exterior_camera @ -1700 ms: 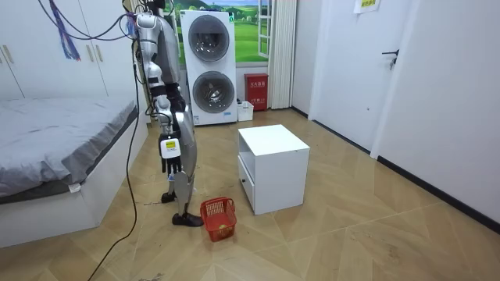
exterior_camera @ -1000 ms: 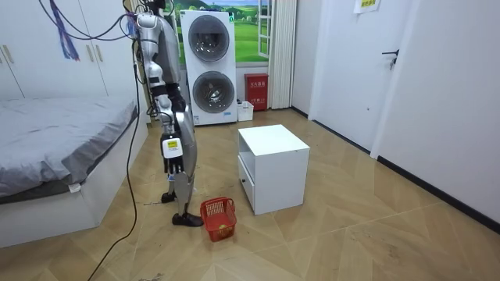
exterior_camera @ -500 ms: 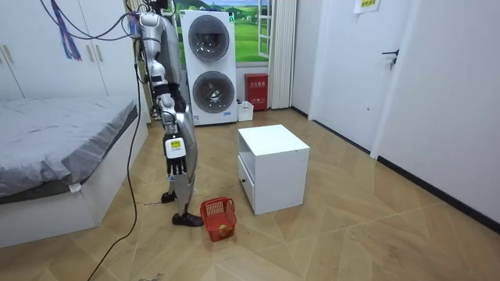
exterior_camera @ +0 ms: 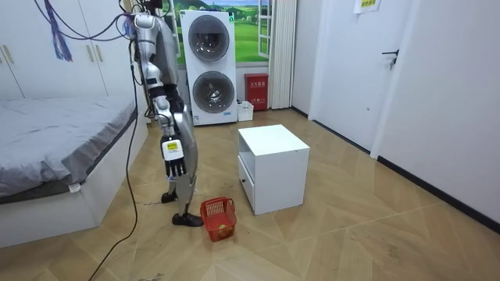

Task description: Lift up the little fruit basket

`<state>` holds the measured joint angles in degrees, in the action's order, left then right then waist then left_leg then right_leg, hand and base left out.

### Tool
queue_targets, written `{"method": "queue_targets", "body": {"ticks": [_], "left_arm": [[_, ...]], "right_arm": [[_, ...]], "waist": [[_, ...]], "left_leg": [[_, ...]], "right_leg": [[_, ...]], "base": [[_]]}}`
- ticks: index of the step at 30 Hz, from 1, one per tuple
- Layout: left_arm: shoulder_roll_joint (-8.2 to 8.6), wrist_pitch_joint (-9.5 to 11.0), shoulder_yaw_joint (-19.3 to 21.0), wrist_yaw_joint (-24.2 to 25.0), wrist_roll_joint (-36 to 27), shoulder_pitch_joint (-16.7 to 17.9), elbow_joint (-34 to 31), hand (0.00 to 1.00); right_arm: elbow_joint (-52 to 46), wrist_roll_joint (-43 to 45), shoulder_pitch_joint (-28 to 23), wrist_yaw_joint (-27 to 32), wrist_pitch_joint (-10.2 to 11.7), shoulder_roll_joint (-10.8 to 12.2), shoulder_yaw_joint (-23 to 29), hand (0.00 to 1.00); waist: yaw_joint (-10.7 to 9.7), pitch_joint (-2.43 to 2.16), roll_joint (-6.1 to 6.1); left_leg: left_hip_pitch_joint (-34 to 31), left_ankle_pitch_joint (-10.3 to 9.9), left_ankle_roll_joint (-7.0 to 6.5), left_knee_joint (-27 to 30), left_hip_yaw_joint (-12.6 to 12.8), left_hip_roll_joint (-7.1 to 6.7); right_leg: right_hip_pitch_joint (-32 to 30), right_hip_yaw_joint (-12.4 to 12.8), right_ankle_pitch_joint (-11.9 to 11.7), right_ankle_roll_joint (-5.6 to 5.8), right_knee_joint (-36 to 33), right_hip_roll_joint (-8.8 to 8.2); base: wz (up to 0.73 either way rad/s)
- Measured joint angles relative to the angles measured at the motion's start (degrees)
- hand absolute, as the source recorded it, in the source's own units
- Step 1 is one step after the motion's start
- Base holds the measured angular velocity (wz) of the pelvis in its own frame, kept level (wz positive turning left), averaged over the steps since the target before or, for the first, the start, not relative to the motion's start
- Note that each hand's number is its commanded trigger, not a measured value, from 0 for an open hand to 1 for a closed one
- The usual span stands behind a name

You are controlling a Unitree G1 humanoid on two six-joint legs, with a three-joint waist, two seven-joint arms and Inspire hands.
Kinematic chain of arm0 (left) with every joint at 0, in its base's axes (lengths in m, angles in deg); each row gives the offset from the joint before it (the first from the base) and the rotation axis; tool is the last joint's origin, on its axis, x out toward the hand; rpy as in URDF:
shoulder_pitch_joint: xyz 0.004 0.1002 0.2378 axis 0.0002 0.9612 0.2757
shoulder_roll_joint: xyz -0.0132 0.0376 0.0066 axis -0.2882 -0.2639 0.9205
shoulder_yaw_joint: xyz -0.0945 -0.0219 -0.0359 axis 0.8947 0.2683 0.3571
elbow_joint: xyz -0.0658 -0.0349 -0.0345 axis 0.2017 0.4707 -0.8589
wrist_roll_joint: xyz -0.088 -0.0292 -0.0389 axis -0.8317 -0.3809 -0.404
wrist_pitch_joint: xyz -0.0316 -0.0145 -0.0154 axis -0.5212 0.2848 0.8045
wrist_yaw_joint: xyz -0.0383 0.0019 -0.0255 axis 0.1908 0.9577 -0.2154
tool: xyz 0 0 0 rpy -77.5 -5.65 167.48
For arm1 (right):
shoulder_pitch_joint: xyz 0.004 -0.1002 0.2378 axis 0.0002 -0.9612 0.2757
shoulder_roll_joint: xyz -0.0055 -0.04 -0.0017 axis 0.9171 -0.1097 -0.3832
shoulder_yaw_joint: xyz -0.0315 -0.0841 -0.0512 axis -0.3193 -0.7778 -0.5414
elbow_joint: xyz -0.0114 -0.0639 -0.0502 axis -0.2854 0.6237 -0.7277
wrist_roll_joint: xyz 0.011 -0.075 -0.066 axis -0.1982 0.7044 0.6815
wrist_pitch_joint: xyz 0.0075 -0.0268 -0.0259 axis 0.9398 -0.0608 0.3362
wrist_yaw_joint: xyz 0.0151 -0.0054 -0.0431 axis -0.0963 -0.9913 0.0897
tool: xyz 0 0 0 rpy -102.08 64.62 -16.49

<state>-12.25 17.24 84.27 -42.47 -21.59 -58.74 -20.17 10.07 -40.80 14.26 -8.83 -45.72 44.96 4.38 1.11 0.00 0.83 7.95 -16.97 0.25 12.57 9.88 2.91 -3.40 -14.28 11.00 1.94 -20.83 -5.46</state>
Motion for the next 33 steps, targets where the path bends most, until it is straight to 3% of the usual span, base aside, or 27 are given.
{"method": "queue_targets", "body": {"ticks": [2, 4, 5, 6, 7, 8, 9, 10, 11, 12, 13, 15, 16, 17, 18, 19, 20, 21, 22, 23, 24, 25, 26, 28, 29, 31, 33], "left_arm": [[-0.01, 0.49, 0.03, 0.13, 0.12, -0.77, 0.05, 0.00], [-0.16, 1.69, 0.61, 0.19, 0.12, -3.36, 2.42, 0.00], [-0.15, 2.03, 0.72, 0.17, 0.14, -3.61, 2.53, 0.00], [-0.07, 3.64, 1.27, 0.09, 0.21, -3.79, 2.90, 0.00], [-0.44, 4.95, 2.02, -0.02, 0.27, -5.63, 3.02, 0.00], [-0.99, 5.26, 2.21, 0.03, 0.32, -6.88, 2.88, 0.00], [-2.14, 6.14, 2.11, -0.08, 0.28, -8.74, 2.26, 0.00], [-3.21, 6.62, 2.21, -0.24, 0.20, -9.12, 1.88, 0.00], [-3.54, 6.33, 2.20, -0.45, 0.08, -9.13, 1.31, 0.00], [-3.71, 5.32, 2.23, -1.12, -0.21, -8.84, 0.62, 0.00], [-3.70, 4.45, 2.53, -1.66, -0.44, -8.83, 1.06, 0.00], [-3.62, 3.96, 2.67, -2.29, -0.56, -9.30, 1.61, 0.00], [-3.98, 4.02, 2.51, -3.05, -1.33, -11.23, 2.90, 0.00], [-4.24, 4.02, 2.28, -3.63, -1.88, -12.20, 3.37, 0.00], [-4.87, 4.10, 2.18, -4.78, -2.92, -13.36, 3.54, 0.00], [-5.39, 4.17, 1.79, -5.96, -4.80, -14.96, 4.13, 0.00], [-5.45, 4.21, 1.53, -6.49, -6.10, -15.54, 4.51, 0.00], [-5.44, 4.28, 0.16, -7.26, -8.82, -16.16, 5.36, 0.00], [-5.42, 4.52, -1.80, -7.67, -11.25, -16.42, 6.49, 0.00], [-5.44, 4.80, -2.83, -7.72, -12.03, -16.54, 7.04, 0.00], [-5.57, 5.14, -4.61, -7.81, -12.86, -17.46, 7.35, 0.00], [-5.54, 6.05, -6.02, -8.28, -13.20, -18.57, 8.05, 0.00], [-5.51, 6.70, -6.78, -8.66, -13.93, -19.01, 8.56, 0.00], [-5.59, 7.79, -8.58, -9.86, -17.60, -19.02, 11.27, 0.00], [-5.56, 7.68, -8.79, -10.19, -18.21, -18.73, 11.84, 0.00], [-5.80, 8.18, -10.75, -11.54, -19.86, -18.40, 12.82, 0.00], [-5.79, 9.24, -11.36, -12.20, -20.34, -17.99, 14.08, 0.00]], "right_arm": [[-1.08, 0.15, 1.10, 0.38, 0.67, -0.49, 0.97, 0.00], [-0.84, 0.35, 3.33, 1.83, 1.24, -1.56, 2.13, 0.00], [-1.22, 0.46, 3.88, 2.24, 1.22, -1.84, 2.27, 0.00], [-3.22, 0.40, 4.86, 2.80, 1.27, -2.41, 2.86, 0.00], [-6.12, -0.46, 5.60, 3.50, 1.59, -2.51, 4.90, 0.00], [-6.59, -1.45, 5.41, 3.86, 1.83, -2.17, 5.84, 0.00], [-6.11, -4.19, 5.49, 4.32, 1.74, -1.57, 6.71, 0.00], [-5.85, -6.43, 6.14, 4.77, 1.77, -1.19, 6.56, 0.00], [-5.79, -7.91, 6.79, 5.04, 1.98, -1.22, 6.50, 0.00], [-5.84, -10.25, 9.14, 5.82, 2.79, -1.54, 6.11, 0.00], [-5.86, -11.80, 12.24, 6.74, 4.04, -1.79, 5.93, 0.00], [-6.58, -13.80, 17.35, 7.50, 5.94, -1.67, 5.60, 0.00], [-6.74, -15.94, 19.54, 8.05, 7.99, -1.69, 4.88, 0.00], [-6.88, -16.77, 20.47, 8.14, 8.48, -1.68, 4.54, 0.00], [-6.94, -17.14, 22.59, 8.42, 9.33, -1.50, 4.14, 0.00], [-6.76, -17.66, 23.86, 9.14, 10.00, -1.37, 3.51, 0.00], [-6.65, -17.92, 24.21, 9.35, 10.04, -1.38, 3.14, 0.00], [-6.95, -18.65, 24.52, 10.13, 10.62, -1.48, 2.44, 0.00], [-7.40, -19.94, 24.30, 11.14, 11.21, -1.59, 2.02, 0.00], [-7.95, -20.52, 23.60, 11.73, 11.17, -1.72, 2.09, 0.00], [-8.90, -21.88, 21.99, 13.02, 11.17, -2.45, 2.34, 0.00], [-8.98, -22.83, 20.96, 14.26, 11.18, -3.76, 2.62, 0.00], [-8.99, -23.05, 20.65, 14.81, 11.17, -4.10, 3.19, 0.00], [-11.45, -23.03, 21.26, 16.16, 11.23, -4.16, 3.91, 0.00], [-12.37, -23.04, 21.65, 16.19, 11.38, -4.16, 3.91, 0.00], [-15.59, -22.96, 21.55, 17.18, 11.74, -4.28, 4.18, 0.00], [-16.67, -22.96, 21.58, 17.53, 11.69, -4.27, 4.18, 0.00]], "waist": [[-0.86, 0.02, 0.41], [-1.23, 0.73, 0.72], [-1.33, 0.62, 0.45], [-1.26, -0.03, -0.53], [-3.18, 0.04, -1.57], [-3.59, 0.13, -0.98], [-2.40, 0.23, 0.97], [0.06, 0.23, 2.74], [1.16, 0.08, 3.58], [3.14, -0.38, 4.54], [4.23, -0.11, 5.29], [3.66, -0.09, 5.72], [3.51, -0.02, 5.74], [3.58, -0.02, 5.86], [3.66, 0.19, 5.89], [3.58, 0.84, 6.16], [3.58, 1.02, 6.19], [3.55, 1.41, 5.77], [3.30, 2.20, 4.63], [2.48, 2.47, 4.16], [0.83, 2.37, 4.36], [-0.53, 2.49, 4.86], [-0.79, 2.56, 4.77], [-0.55, 2.68, 4.39], [-0.98, 2.71, 4.14], [-2.72, 2.70, 4.16], [-2.83, 2.62, 4.33]], "left_leg": [[-2.67, -0.30, -0.57, 2.85, 0.16, -0.84], [-7.60, -0.08, -1.20, 8.71, 1.37, -1.75], [-9.04, 0.24, -2.35, 9.84, 1.70, -1.94], [-12.10, 1.09, -4.98, 9.88, 1.55, -2.34], [-15.44, 0.03, -6.01, 10.68, 3.78, -1.40], [-16.52, -0.19, -6.06, 11.09, 5.32, -1.78], [-17.73, -0.36, -6.34, 11.31, 7.75, -2.95], [-18.76, -0.63, -6.67, 11.40, 9.09, -3.76], [-19.66, -0.71, -6.81, 11.96, 9.98, -3.80], [-21.96, -1.07, -7.35, 13.58, 11.59, -3.51], [-24.46, -1.31, -7.76, 15.42, 13.05, -3.29], [-30.71, -2.06, -8.98, 21.32, 13.78, -2.22], [-35.77, -2.97, -9.90, 26.64, 13.61, -1.21], [-38.16, -3.57, -10.04, 29.37, 13.60, -0.49], [-43.52, -5.27, -10.00, 36.20, 13.12, 1.44], [-47.76, -6.51, -10.03, 42.48, 11.24, 2.40], [-49.94, -6.71, -9.79, 45.52, 9.39, 2.38], [-53.99, -7.05, -9.18, 52.49, 5.57, 2.30], [-57.77, -7.27, -8.45, 59.41, 2.27, 1.78], [-60.01, -7.83, -7.45, 62.05, 0.85, 1.00], [-62.55, -9.89, -5.84, 65.30, -0.98, -1.75], [-65.06, -12.11, -6.76, 68.79, -1.17, -2.77], [-66.66, -12.90, -7.42, 71.11, -0.72, -2.72], [-71.82, -17.28, -7.15, 80.08, -1.11, -2.80], [-72.90, -18.20, -7.07, 82.02, -1.14, -2.93], [-76.50, -20.01, -7.66, 87.89, -0.54, -4.90], [-77.67, -21.45, -8.07, 91.35, 0.56, -4.86]], "right_leg": [[-2.65, 0.17, 0.08, 0.08, -1.99, -1.27], [-4.68, 1.43, -1.44, 0.77, -1.83, -2.61], [-4.98, 1.94, -2.43, 1.00, -0.60, -2.70], [-6.20, 2.26, -5.13, 1.61, 2.40, -2.36], [-9.27, 0.43, -1.93, 0.85, -5.04, -3.76], [-10.52, -0.14, 1.11, 0.75, -10.92, -5.19], [-11.76, 0.67, 4.80, 0.71, -22.47, -6.90], [-12.02, 2.48, 5.43, 0.63, -32.22, -6.90], [-11.86, 3.22, 5.28, 0.68, -35.63, -6.15], [-10.79, 3.57, 4.55, 0.81, -39.76, -5.16], [-8.89, 3.64, 3.50, 0.82, -40.84, -5.00], [-5.49, 2.27, 3.22, 0.90, -38.24, -6.13], [-3.60, 1.35, 3.31, 1.23, -34.76, -7.38], [-3.06, 1.43, 3.50, 1.54, -33.48, -7.88], [-3.10, 1.74, 6.39, 3.91, -32.08, -9.03], [-4.05, 1.13, 13.90, 4.40, -34.23, -9.47], [-5.07, 1.63, 16.95, 4.25, -36.55, -9.81], [-7.56, 2.80, 21.46, 3.91, -42.55, -10.53], [-9.90, 3.82, 23.54, 3.43, -49.41, -10.28], [-11.09, 4.08, 23.78, 3.38, -53.56, -10.60], [-14.95, 5.64, 24.03, 3.43, -62.76, -12.20], [-18.73, 7.21, 24.27, 3.02, -70.93, -13.26], [-20.15, 7.79, 24.36, 2.85, -74.41, -13.53], [-25.30, 10.83, 24.79, 1.94, -86.68, -14.50], [-26.07, 11.26, 24.88, 1.76, -89.27, -14.77], [-27.72, 13.17, 25.18, 1.45, -97.70, -15.59], [-28.16, 15.30, 25.54, 1.71, -102.46, -15.76]], "base": [[0.00], [-0.02], [-0.14], [0.27], [0.69], [1.41], [1.29], [0.88], [0.18], [-0.17], [-0.19], [-0.03], [0.05], [-0.12], [-0.30], [-0.40], [-0.55], [-0.64], [-0.51], [0.05], [0.71], [0.85], [0.63], [-0.07], [0.04], [0.42], [0.15]]}}
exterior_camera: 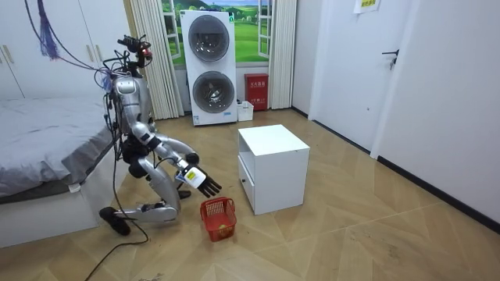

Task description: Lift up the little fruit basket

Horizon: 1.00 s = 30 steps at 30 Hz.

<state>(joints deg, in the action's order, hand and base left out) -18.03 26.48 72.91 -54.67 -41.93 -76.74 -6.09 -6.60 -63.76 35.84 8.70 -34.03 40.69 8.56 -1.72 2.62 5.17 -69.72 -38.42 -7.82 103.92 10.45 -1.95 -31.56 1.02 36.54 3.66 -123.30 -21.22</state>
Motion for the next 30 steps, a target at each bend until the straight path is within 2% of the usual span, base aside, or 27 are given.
{"method": "queue_targets", "body": {"ticks": [1, 5, 7, 12, 18, 20, 21, 22, 24, 30], "left_arm": [[-0.01, 0.63, -0.58, -0.41, -0.43, 0.55, 0.13, 0.00], [-0.44, 1.99, -3.09, -1.30, -2.68, 1.55, 0.88, 0.00], [-0.39, 2.66, -4.47, -1.28, -2.66, 2.47, 0.83, 0.00], [-0.42, 3.87, -5.31, -1.17, -2.69, 3.70, 1.24, 0.00], [-0.41, 5.12, -6.08, -0.10, -2.63, 5.14, 0.46, 0.00], [-0.70, 5.17, -6.68, 0.19, -2.61, 6.38, -0.01, 0.00], [-0.72, 4.87, -6.64, 0.69, -2.62, 6.78, -0.08, 0.00], [-0.24, 4.75, -6.80, 1.78, -2.59, 6.97, -0.15, 0.00], [-0.28, 4.82, -7.26, 2.76, -2.59, 7.10, -0.16, 0.00], [-0.31, 5.67, -9.01, 5.10, -2.63, 7.33, -0.65, 0.00]], "right_arm": [[-1.08, 0.02, -0.01, 0.30, -0.01, -0.01, -0.02, 0.00], [-3.79, 0.02, -0.78, 1.77, -0.43, 0.26, -1.02, 0.00], [-5.65, 0.10, -1.81, 2.56, -0.48, 0.23, -1.37, 0.00], [-5.73, 0.45, -3.47, 3.74, -0.54, 0.22, -1.69, 0.00], [-5.70, 0.93, -4.78, 3.66, -0.70, 1.04, -3.19, 0.00], [-5.77, 1.06, -4.76, 3.55, -0.71, 1.11, -4.81, 0.00], [-5.78, 1.38, -4.28, 3.45, -0.73, 0.94, -5.66, 0.00], [-5.78, 1.75, -3.04, 3.42, -1.09, 0.93, -6.03, 0.00], [-5.78, 1.72, -2.42, 3.01, -1.09, 0.88, -7.17, 0.00], [-5.70, 1.58, -0.85, 1.40, -1.08, 0.35, -8.43, 0.00]], "waist": [[-0.15, -0.01, -0.15], [-1.57, -0.03, -0.34], [-3.28, -0.12, -0.32], [-5.82, -0.50, 0.36], [-6.07, -0.72, 1.83], [-5.95, -1.07, 2.47], [-5.77, -0.97, 2.72], [-5.15, -0.49, 1.75], [-5.04, -0.38, 2.26], [-3.97, -0.50, 2.31]], "left_leg": [[-0.83, -0.36, -0.22, 1.76, 0.57, 0.05], [-1.99, -0.46, -0.03, 3.98, 0.77, 0.10], [-1.78, -0.23, 0.51, 3.71, 0.77, 0.17], [-1.62, -0.16, 1.69, 3.72, 1.07, 0.18], [-2.10, 0.35, 4.41, 4.24, 1.02, 0.21], [-2.91, 0.65, 4.99, 5.66, 0.78, 0.24], [-3.78, 0.82, 5.31, 7.30, 0.00, 0.53], [-4.76, 1.64, 6.87, 7.54, -1.37, 0.37], [-4.82, 1.98, 7.44, 6.66, -1.43, 0.20], [-5.34, 2.44, 8.34, 5.84, -1.94, -0.24]], "right_leg": [[-0.44, 0.83, 0.17, 0.00, -2.48, -0.40], [-0.77, 1.42, 0.51, 0.14, -5.90, -0.88], [-0.78, 1.57, 0.86, 0.11, -5.95, -0.82], [-0.93, 2.72, 2.00, 0.09, -6.90, -0.82], [-1.24, 4.08, 4.47, -0.47, -9.63, -0.80], [-0.85, 4.09, 5.16, -0.65, -11.43, -0.74], [-0.46, 3.99, 5.55, -0.82, -12.95, -0.04], [-0.76, 3.94, 5.71, -0.77, -13.03, 1.31], [-1.12, 3.73, 5.71, -0.77, -13.05, 1.30], [-1.70, 3.18, 5.73, -0.70, -13.10, 1.40]], "base": [[0.00], [0.04], [-0.02], [-0.04], [-0.05], [0.02], [-0.14], [-0.14], [0.04], [0.06]]}}
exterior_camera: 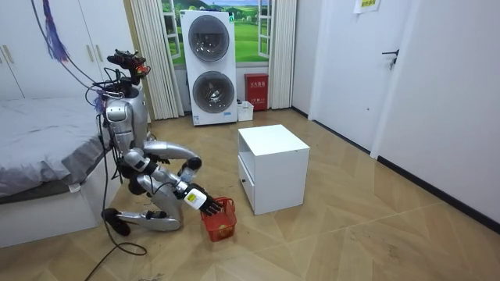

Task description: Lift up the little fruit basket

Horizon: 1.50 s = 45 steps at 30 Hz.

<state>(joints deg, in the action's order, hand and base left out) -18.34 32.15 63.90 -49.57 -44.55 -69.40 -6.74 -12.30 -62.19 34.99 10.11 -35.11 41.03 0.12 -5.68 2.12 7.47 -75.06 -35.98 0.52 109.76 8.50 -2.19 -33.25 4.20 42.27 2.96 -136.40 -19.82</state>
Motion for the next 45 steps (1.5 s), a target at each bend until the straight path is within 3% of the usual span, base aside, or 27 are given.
{"method": "queue_targets", "body": {"ticks": [1, 7, 14, 16, 27, 34, 42, 43, 45], "left_arm": [[-0.04, 0.20, 0.00, 0.08, -0.03, -0.21, -0.01, 0.00], [-0.58, 0.14, -1.05, 1.01, 0.02, -0.75, 0.00, 0.00], [-1.05, -0.21, -1.11, 1.05, -1.46, -1.00, 0.24, 0.00], [-1.04, -1.01, -1.81, 1.39, -2.27, -1.16, 0.10, 0.00], [-1.04, -1.29, -4.50, 2.55, -3.47, -2.19, 0.02, 0.00], [-1.04, -2.03, -4.50, 3.70, -4.24, -2.05, -1.72, 0.00], [-1.34, -2.73, -5.50, 6.24, -4.60, -2.15, -1.51, 0.00], [-1.34, -2.83, -5.50, 6.46, -4.59, -2.17, -1.57, 0.00], [-1.34, -3.12, -5.51, 6.72, -4.59, -2.27, -1.57, 0.00]], "right_arm": [[0.18, -0.49, 0.23, -0.15, 0.00, -0.29, -0.17, 0.00], [1.34, -0.53, 1.01, -1.75, -0.01, -2.37, -0.16, 0.00], [1.34, -0.90, 2.68, -2.35, -0.11, -2.74, -0.60, 0.00], [1.53, -1.95, 3.69, -2.38, -0.12, -3.34, -1.45, 0.00], [9.56, -5.25, 7.09, -3.91, -0.31, -5.50, -4.07, 0.00], [14.26, -9.98, 8.06, -6.46, -1.46, -8.50, -4.51, 0.00], [18.74, -13.85, 9.35, -9.26, -1.88, -8.77, -6.13, 0.00], [19.13, -14.75, 9.35, -9.80, -1.91, -8.80, -6.55, 0.08], [19.57, -16.19, 9.35, -10.73, -1.92, -8.93, -7.30, 0.59]], "waist": [[0.02, -0.08, -0.18], [1.58, -0.13, -1.04], [3.31, -0.05, -1.09], [3.83, 0.07, -1.29], [5.07, 0.32, -1.60], [9.07, 0.87, -2.86], [10.49, 0.99, -2.86], [10.54, 1.05, -2.75], [10.56, 1.06, -2.74]], "left_leg": [[-0.26, 0.03, 0.05, -0.13, -0.34, -0.64], [-1.69, 0.02, 0.07, -0.36, -0.45, -0.60], [-2.53, 0.18, 0.44, -0.98, -0.48, -0.51], [-2.68, 0.22, 0.50, -1.00, -0.48, -0.41], [-2.86, 0.41, 0.89, -1.16, 0.63, -0.52], [-3.91, 0.54, 1.10, -1.10, 1.00, -0.49], [-3.98, 0.57, 1.12, -1.11, 0.98, -0.52], [-3.97, 0.57, 1.12, -1.11, 0.98, -0.52], [-4.03, 0.57, 1.12, -1.11, 0.98, -0.51]], "right_leg": [[-0.01, -0.41, 0.00, 0.01, 0.00, -0.21], [-1.27, -1.20, 0.21, 0.45, -0.85, -0.29], [-2.77, -1.01, 0.25, 0.50, -1.72, -0.05], [-3.00, -1.00, 0.26, 0.48, -1.78, 0.03], [-2.90, -1.15, 0.29, 0.52, -1.77, -1.35], [-3.89, -1.13, 0.35, 0.66, -2.32, -1.65], [-3.95, -1.19, 0.38, 0.71, -2.27, -1.68], [-3.95, -1.22, 0.38, 0.73, -2.28, -1.69], [-3.97, -1.29, 0.39, 0.73, -2.28, -1.69]], "base": [[0.13], [0.10], [0.02], [0.00], [0.03], [0.02], [0.00], [0.00], [0.00]]}}
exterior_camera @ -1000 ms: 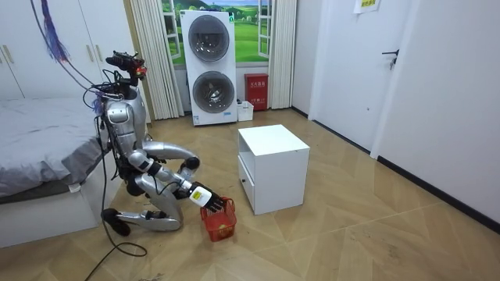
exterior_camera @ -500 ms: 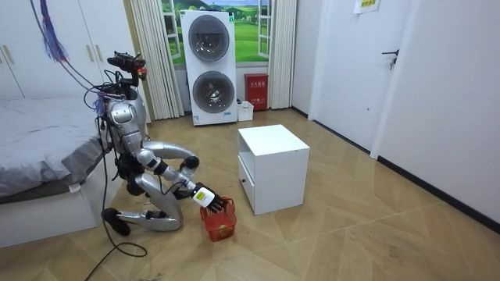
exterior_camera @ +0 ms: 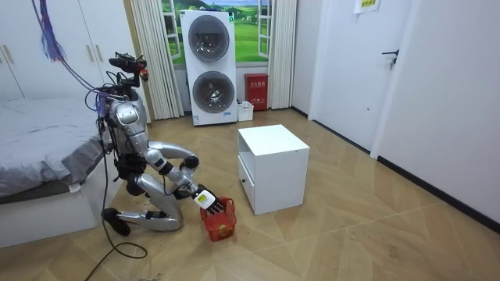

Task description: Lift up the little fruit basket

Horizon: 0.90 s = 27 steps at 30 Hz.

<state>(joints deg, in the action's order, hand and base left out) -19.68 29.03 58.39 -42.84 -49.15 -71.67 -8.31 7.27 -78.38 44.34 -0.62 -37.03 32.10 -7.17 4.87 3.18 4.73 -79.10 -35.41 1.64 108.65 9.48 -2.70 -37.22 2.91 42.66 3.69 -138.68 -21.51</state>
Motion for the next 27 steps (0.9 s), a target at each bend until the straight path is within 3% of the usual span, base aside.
{"method": "queue_targets", "body": {"ticks": [1, 2, 8, 13, 27], "left_arm": [[-0.01, -0.22, 0.00, 0.29, 0.00, -0.13, 0.00, 0.00], [-0.01, -0.26, 0.00, 0.43, 0.00, -0.16, 0.00, 0.00], [-0.02, -0.65, -0.16, 1.61, -0.73, -0.22, -0.03, 0.00], [-0.02, -0.78, -0.15, 2.16, -1.08, 0.01, -0.33, 0.00], [-0.06, -1.55, -2.44, 3.17, -1.08, -0.12, -0.38, 0.00]], "right_arm": [[0.48, -0.71, 0.00, -0.47, 0.00, -0.02, 0.00, 0.67], [0.65, -1.01, 0.00, -0.55, -0.04, -0.03, -0.02, 1.00], [2.74, -4.48, 0.10, -2.28, -0.10, -0.28, -0.02, 1.00], [3.87, -4.73, 0.10, -2.92, -1.89, -0.46, -0.04, 1.00], [4.20, -5.27, 0.12, -3.97, -2.48, -0.35, -2.44, 1.00]], "waist": [[0.10, -0.01, -0.01], [0.13, -0.03, -0.05], [0.33, -0.05, -0.26], [0.42, -0.05, -0.55], [1.35, -0.09, -0.69]], "left_leg": [[-0.04, 0.00, 0.00, 0.00, 0.01, 0.00], [-0.09, 0.00, 0.00, 0.00, 0.01, -0.01], [-0.29, 0.00, 0.00, 0.00, 0.11, 0.08], [-0.64, -0.01, -0.03, -0.04, 0.49, 0.20], [-1.24, -0.02, -0.07, -0.10, 0.68, 0.16]], "right_leg": [[-0.03, 0.00, 0.00, 0.00, 0.00, -0.01], [-0.04, -0.04, 0.00, 0.00, 0.00, -0.02], [-0.31, -0.02, 0.01, 0.01, 0.00, -0.06], [-0.96, 0.33, 0.01, 0.02, -0.07, -0.27], [-1.64, 0.48, 0.02, 0.03, -0.10, -0.43]], "base": [[0.00], [0.00], [0.00], [0.00], [0.00]]}}
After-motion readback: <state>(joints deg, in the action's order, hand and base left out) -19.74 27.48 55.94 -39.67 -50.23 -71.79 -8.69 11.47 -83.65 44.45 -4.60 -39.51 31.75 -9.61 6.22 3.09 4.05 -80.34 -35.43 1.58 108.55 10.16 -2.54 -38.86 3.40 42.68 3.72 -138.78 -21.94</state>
